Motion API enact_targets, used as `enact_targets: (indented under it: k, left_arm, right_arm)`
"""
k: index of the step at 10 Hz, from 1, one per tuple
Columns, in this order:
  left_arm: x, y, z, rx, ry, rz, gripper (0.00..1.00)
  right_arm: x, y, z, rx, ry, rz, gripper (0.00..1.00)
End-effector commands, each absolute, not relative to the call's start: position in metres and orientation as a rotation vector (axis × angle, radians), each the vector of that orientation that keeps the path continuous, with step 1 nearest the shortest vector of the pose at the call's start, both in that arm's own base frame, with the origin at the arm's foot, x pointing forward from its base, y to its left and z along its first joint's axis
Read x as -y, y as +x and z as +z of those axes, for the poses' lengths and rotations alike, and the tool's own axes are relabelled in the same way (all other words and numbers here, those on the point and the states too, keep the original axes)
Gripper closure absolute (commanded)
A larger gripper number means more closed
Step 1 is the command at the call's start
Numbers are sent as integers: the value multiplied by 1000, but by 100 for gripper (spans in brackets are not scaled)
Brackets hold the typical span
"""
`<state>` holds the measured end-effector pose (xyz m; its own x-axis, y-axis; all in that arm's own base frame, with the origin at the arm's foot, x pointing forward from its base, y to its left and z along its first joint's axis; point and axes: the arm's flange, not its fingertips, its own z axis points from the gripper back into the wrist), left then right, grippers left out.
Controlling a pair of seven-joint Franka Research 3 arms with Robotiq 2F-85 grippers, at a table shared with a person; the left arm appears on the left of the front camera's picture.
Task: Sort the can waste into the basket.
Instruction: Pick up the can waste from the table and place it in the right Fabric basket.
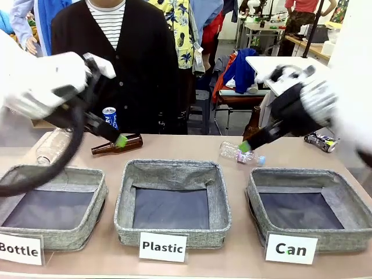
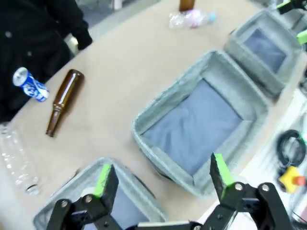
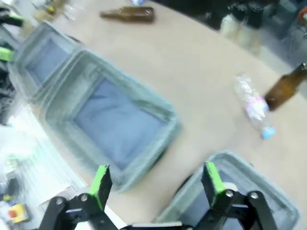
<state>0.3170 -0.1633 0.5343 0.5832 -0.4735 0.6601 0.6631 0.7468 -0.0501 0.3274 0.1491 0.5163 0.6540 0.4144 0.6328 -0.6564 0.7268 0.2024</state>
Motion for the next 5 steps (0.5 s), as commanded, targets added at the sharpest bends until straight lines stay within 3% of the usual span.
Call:
enact_targets:
  k: [1,5]
  left_arm:
    - [83,299,535,696,-385,-635,0]
    - [-80,285,509,857,-644,-234,0]
  right_arm:
    - [-71,319,537,599,641,502,0]
    - [86,309,494,680,882,5,0]
